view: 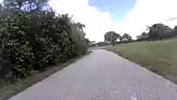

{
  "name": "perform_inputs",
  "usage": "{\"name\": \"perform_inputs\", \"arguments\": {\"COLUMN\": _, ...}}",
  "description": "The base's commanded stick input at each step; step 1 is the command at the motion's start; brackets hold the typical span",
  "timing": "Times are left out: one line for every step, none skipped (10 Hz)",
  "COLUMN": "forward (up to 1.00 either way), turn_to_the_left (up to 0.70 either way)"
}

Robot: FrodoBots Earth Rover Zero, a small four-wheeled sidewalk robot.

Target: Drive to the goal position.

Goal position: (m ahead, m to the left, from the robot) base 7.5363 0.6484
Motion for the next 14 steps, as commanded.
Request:
{"name": "perform_inputs", "arguments": {"forward": 0.7, "turn_to_the_left": 0.02}}
{"name": "perform_inputs", "arguments": {"forward": 0.7, "turn_to_the_left": 0.02}}
{"name": "perform_inputs", "arguments": {"forward": 0.7, "turn_to_the_left": 0.02}}
{"name": "perform_inputs", "arguments": {"forward": 0.7, "turn_to_the_left": 0.02}}
{"name": "perform_inputs", "arguments": {"forward": 0.7, "turn_to_the_left": 0.02}}
{"name": "perform_inputs", "arguments": {"forward": 0.7, "turn_to_the_left": 0.02}}
{"name": "perform_inputs", "arguments": {"forward": 0.7, "turn_to_the_left": 0.02}}
{"name": "perform_inputs", "arguments": {"forward": 0.7, "turn_to_the_left": 0.02}}
{"name": "perform_inputs", "arguments": {"forward": 0.7, "turn_to_the_left": 0.02}}
{"name": "perform_inputs", "arguments": {"forward": 0.7, "turn_to_the_left": 0.02}}
{"name": "perform_inputs", "arguments": {"forward": 0.7, "turn_to_the_left": 0.02}}
{"name": "perform_inputs", "arguments": {"forward": 0.7, "turn_to_the_left": 0.02}}
{"name": "perform_inputs", "arguments": {"forward": 0.7, "turn_to_the_left": 0.02}}
{"name": "perform_inputs", "arguments": {"forward": 0.7, "turn_to_the_left": 0.02}}
